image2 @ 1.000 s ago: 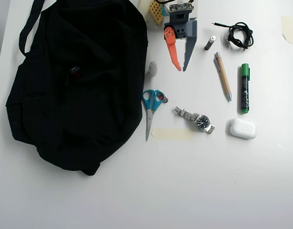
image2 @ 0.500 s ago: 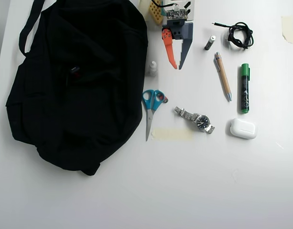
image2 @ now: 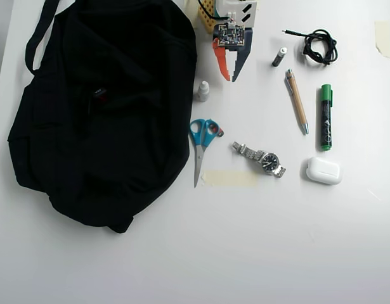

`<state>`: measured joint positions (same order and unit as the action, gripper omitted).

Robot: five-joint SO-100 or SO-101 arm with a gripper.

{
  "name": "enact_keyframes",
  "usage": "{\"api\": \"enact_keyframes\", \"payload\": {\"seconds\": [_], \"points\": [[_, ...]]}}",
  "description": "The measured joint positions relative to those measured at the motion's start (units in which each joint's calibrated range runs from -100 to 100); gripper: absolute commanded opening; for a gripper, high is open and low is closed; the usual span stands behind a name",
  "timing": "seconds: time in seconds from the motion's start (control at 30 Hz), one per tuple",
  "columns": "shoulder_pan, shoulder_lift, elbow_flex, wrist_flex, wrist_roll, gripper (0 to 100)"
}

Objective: Put the black bike light into the black bag

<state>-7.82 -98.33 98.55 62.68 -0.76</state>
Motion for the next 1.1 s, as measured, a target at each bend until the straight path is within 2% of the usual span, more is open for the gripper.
{"api": "enact_keyframes", "payload": {"seconds": [0.13,1.1], "points": [[2.9,0.0,0.0,1.2,0.0,3],[3.4,-0.1,0.0,1.6,0.0,2]]}}
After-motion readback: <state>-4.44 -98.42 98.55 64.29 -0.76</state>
